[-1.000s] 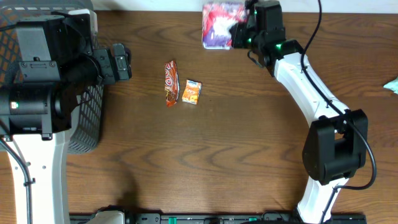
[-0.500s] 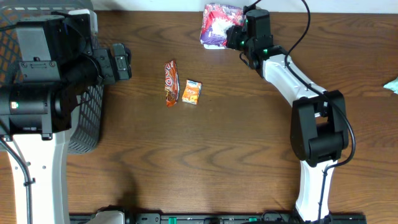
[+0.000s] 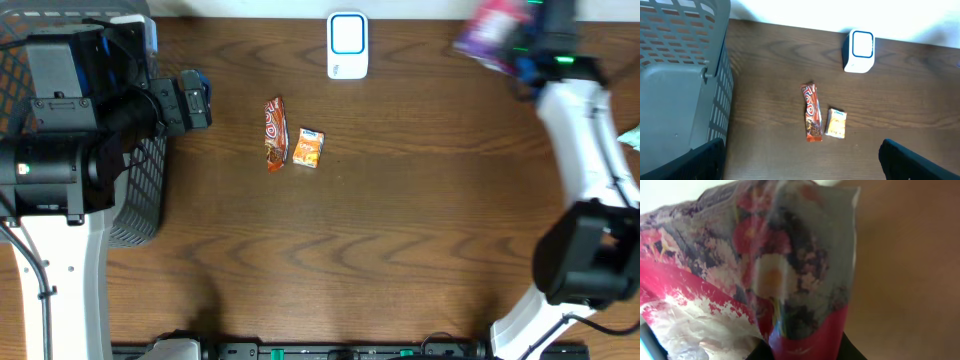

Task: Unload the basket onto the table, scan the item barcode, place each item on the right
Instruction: 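Grasp the floral pack again and carry it to the table's right edge, then reach the right gripper back to the orange packet beside the candy bar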

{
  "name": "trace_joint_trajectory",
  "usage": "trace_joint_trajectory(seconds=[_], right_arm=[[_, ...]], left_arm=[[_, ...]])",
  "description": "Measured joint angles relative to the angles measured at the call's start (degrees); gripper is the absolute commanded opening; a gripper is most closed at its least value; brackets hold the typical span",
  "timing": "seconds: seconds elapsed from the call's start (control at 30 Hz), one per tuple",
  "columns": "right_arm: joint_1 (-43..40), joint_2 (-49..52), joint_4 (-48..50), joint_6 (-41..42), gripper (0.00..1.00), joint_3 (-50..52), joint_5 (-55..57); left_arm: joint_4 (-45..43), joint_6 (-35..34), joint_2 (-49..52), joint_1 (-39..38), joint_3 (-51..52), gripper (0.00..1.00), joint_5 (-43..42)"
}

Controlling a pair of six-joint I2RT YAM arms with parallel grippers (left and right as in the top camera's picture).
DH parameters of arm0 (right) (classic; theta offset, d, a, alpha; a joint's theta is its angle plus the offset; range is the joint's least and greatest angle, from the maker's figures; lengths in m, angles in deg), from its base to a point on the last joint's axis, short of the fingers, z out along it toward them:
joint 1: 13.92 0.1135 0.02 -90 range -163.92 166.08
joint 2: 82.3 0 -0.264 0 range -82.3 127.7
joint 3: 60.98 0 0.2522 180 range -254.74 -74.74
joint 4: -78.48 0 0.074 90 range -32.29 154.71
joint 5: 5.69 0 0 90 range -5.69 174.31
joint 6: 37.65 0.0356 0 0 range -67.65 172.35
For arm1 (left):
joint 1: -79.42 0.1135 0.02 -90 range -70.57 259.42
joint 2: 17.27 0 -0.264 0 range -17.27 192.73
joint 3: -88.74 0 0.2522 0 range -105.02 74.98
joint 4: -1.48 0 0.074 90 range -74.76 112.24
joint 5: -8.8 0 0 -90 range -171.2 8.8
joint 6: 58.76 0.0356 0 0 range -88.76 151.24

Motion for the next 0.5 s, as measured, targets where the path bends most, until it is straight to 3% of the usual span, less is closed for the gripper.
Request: trace_joint_trajectory(seconds=[0.17,0.4,0.5], right_arm=[[-12.39,1.90,-4.94,5.27,0.02,0.02,1.62],[-22.27,7.13,-0.39,10.14,0.02,0.04,-6.14],[-22.99,9.68,2.93,11.56,0.33,0.09,-8.35]], left_arm=[[0.00,0.00,0.00,0.00,0.00,0.98,-0.02],[0.02,0.00,0.00,0.00,0.00,0.98,0.00],[0.02,0.00,0.00,0.00,0.00,0.98,0.00]])
